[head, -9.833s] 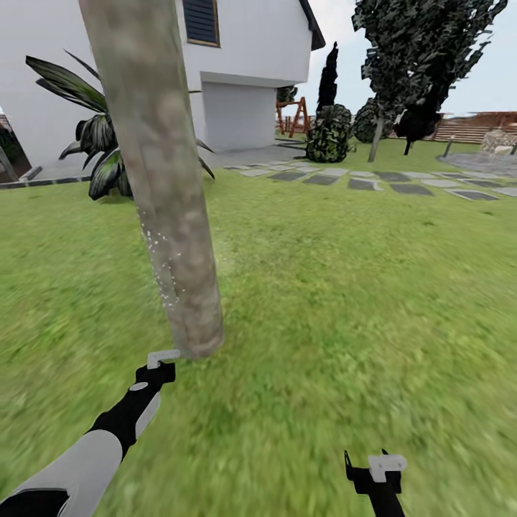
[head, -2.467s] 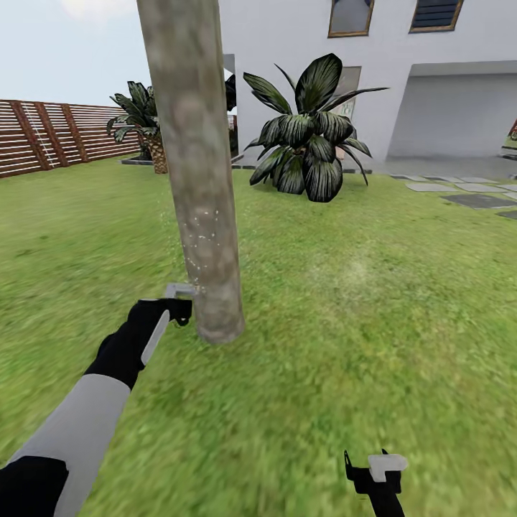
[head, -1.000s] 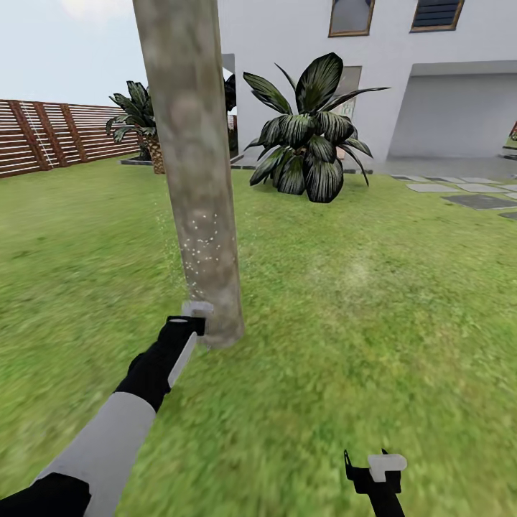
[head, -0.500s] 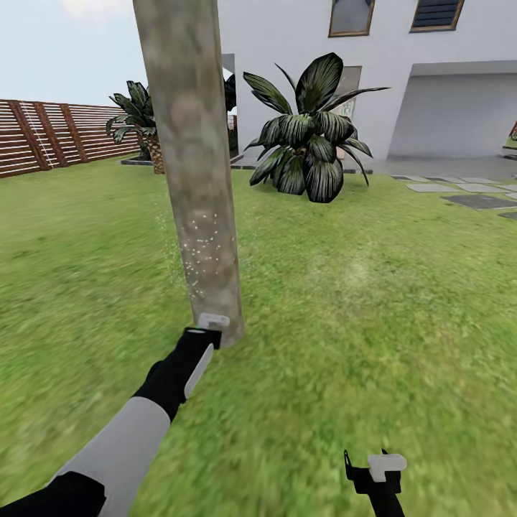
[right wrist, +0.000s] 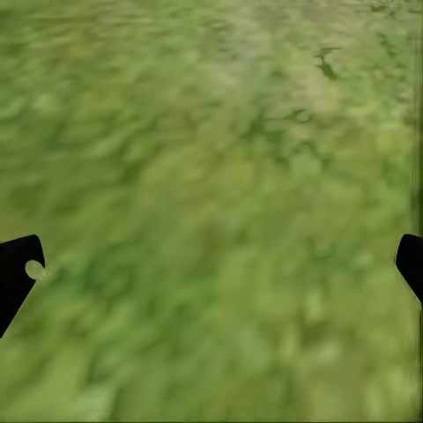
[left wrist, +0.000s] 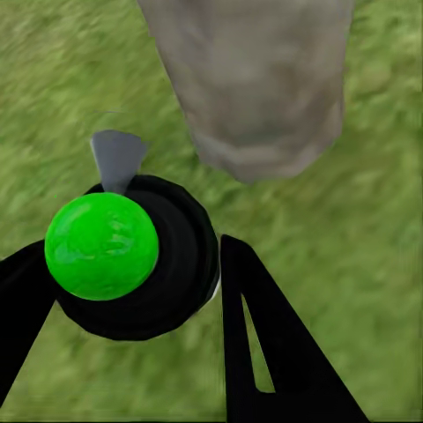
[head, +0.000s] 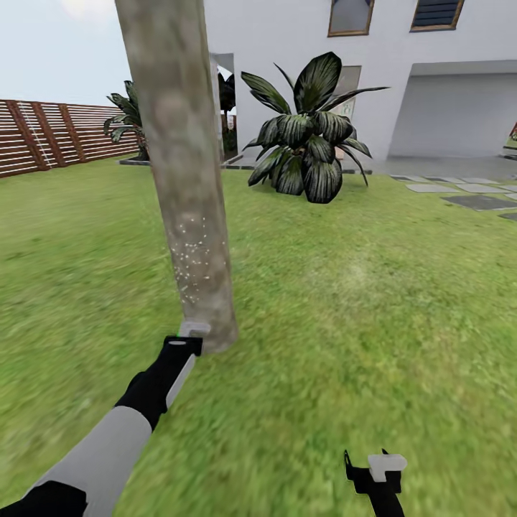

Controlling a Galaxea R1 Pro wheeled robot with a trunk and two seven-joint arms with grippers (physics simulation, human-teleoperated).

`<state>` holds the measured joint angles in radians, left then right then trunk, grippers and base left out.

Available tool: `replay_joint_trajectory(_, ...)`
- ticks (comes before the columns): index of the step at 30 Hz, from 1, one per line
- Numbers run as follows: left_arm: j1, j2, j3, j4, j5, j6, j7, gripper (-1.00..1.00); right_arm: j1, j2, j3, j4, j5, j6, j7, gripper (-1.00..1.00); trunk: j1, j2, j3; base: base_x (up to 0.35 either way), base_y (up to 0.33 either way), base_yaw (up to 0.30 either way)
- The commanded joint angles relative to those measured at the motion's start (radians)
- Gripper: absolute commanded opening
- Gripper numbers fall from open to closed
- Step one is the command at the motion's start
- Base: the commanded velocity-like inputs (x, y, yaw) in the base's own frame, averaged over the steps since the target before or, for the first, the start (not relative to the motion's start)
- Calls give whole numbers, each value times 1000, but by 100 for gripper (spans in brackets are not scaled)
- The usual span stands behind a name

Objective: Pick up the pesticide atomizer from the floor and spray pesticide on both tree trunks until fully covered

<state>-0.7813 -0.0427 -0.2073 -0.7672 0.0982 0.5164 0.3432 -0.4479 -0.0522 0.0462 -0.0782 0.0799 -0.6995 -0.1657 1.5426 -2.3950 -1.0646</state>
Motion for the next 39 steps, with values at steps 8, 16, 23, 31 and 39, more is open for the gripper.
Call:
replay_joint_trajectory(8, 65, 21, 90, 31, 2, -132, 1, -100, 0, -1, 0, 0, 0, 0, -2, 100, 0, 0, 0, 182, -228, 0)
replay_joint_trajectory(16, 70, 23, 100, 29, 58, -154, -4, -100, 0, 0, 0, 0, 0, 0, -2, 100, 0, 0, 0, 127, -250, 204)
replay_joint_trajectory(23, 72, 21, 99, 29, 64, -154, -4, -100, 0, 0, 0, 0, 0, 0, 0, 100, 0, 0, 0, 14, -274, 31)
replay_joint_trajectory(31, 73, 23, 100, 28, 63, -154, -3, -100, 0, 0, 1, 0, 0, 0, 0, 100, 0, 0, 0, 0, -276, 31)
replay_joint_trajectory(39, 73, 23, 100, 29, 63, -160, -3, -100, 0, 0, 1, 0, 0, 0, 0, 100, 0, 0, 0, 0, -276, 267)
